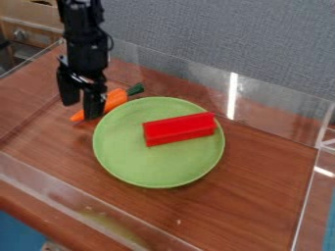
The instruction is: Move the carrot from the green plate to the table
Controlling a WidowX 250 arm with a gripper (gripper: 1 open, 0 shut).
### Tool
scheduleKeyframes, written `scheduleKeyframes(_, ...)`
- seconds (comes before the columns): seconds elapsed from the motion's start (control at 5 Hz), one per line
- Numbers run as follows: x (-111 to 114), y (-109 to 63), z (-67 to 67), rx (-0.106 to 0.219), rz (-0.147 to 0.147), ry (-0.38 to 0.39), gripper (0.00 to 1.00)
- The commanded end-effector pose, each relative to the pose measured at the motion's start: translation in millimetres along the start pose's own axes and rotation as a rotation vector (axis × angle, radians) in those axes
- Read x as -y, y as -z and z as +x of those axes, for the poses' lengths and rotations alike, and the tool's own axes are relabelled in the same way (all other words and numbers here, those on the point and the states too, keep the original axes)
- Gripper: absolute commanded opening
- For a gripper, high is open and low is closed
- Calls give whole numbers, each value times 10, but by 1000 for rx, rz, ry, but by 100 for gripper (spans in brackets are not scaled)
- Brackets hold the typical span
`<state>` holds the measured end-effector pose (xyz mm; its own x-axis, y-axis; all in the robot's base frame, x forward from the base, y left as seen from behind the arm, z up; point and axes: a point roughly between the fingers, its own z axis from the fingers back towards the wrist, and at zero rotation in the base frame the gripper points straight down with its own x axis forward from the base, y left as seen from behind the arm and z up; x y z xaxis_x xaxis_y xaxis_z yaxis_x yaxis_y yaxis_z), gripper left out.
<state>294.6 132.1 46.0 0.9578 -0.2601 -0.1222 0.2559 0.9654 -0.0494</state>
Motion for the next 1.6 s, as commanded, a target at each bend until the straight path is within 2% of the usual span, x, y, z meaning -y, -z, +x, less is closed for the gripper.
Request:
scheduleKeyframes(0.0,22,72,82,31,10,-38,100)
scheduleKeyframes(0.2,46,120,146,30,6,-55,0)
scheduleKeyframes(0.4,72,124,184,31,4,-84,0)
scheduleKeyframes(1.0,22,143,380,33,8,-52,0)
scheduleKeyframes(1.4,-389,129,362,32,3,-49,0)
